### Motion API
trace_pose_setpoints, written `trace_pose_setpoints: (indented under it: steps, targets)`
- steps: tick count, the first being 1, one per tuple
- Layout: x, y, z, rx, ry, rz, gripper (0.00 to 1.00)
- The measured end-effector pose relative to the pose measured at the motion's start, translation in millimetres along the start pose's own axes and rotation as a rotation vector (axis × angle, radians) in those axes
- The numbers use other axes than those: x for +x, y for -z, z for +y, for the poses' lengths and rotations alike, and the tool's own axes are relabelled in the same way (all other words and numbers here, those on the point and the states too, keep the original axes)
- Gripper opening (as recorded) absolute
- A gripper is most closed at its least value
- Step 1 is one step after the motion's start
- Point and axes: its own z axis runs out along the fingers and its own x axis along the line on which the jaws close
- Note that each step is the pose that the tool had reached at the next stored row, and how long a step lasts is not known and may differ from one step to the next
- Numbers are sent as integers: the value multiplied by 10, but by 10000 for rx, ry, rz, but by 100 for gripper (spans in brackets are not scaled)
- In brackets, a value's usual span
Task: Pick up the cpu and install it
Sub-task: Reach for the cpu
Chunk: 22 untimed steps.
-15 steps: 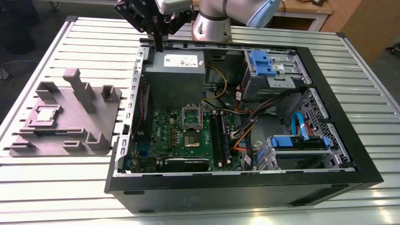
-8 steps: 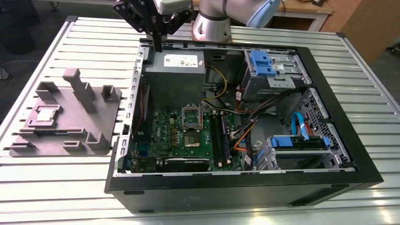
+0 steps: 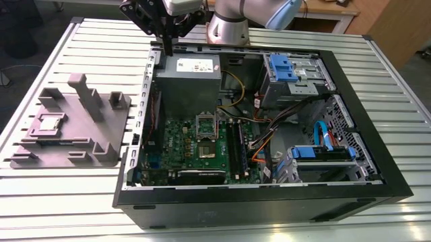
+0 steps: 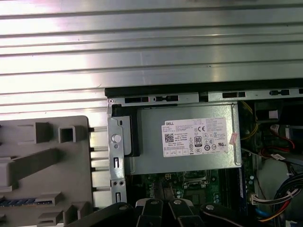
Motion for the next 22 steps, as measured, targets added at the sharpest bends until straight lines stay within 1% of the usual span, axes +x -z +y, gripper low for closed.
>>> trace_pose_setpoints:
  steps: [12, 16, 22]
  targets:
    - [21, 1, -2, 1, -1, 0, 10]
    - [50, 1, -4, 0, 1, 0, 10]
    - [116, 2, -9, 0, 0, -1, 10]
